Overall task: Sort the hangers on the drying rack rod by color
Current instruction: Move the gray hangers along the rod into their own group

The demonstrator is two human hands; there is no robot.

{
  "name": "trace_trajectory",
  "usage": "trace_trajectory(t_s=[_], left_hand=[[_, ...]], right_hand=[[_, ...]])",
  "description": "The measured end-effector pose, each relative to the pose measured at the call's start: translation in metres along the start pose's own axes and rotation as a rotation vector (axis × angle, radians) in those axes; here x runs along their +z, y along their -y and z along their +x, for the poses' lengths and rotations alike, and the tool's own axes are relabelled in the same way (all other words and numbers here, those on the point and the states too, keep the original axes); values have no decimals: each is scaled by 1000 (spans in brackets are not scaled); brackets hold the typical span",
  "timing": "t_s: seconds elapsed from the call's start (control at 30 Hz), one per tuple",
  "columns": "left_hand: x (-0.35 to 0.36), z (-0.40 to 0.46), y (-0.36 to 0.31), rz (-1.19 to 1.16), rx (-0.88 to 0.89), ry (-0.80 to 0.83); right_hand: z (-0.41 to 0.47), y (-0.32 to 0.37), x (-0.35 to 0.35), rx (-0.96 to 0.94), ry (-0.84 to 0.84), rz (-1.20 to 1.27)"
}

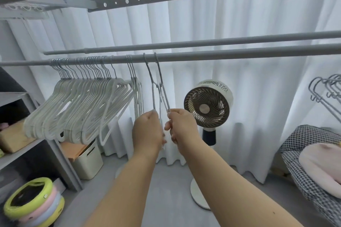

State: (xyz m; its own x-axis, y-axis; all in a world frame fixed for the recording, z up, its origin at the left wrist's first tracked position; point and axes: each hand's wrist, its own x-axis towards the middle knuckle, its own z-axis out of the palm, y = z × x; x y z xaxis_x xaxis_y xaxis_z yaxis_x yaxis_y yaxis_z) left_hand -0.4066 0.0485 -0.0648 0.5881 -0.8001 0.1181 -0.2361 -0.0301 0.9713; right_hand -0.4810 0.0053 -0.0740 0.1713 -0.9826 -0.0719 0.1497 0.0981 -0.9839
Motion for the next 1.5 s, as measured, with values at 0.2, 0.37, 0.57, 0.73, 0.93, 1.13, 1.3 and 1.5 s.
trace_trajectory(t_s=[0.2, 0.37, 0.57, 0.73, 0.93, 1.13, 1.3, 1.5], left_hand=[[23, -22, -11, 49, 86, 39], [48, -40, -15, 12, 126, 119], [78, -60, -21, 8, 220, 171], [104, -81, -28, 14, 278, 248], [138, -105, -38, -15, 328, 322], [170, -133, -50, -20, 303, 392], [194, -148, -56, -39, 297, 454], [212, -161, -63, -7, 275, 516]], right_hand=[[-11, 5, -35, -146, -126, -25], [-24, 7, -67, -217, -225, -54], [-34, 10, -101, -252, -325, -30], [-47, 15, -135, -253, -402, -64], [-60, 24, -178, -245, -528, -59], [-73, 27, -223, -260, -633, -195], [-80, 32, -248, -250, -684, -206], [-84, 35, -272, -261, -740, -264]])
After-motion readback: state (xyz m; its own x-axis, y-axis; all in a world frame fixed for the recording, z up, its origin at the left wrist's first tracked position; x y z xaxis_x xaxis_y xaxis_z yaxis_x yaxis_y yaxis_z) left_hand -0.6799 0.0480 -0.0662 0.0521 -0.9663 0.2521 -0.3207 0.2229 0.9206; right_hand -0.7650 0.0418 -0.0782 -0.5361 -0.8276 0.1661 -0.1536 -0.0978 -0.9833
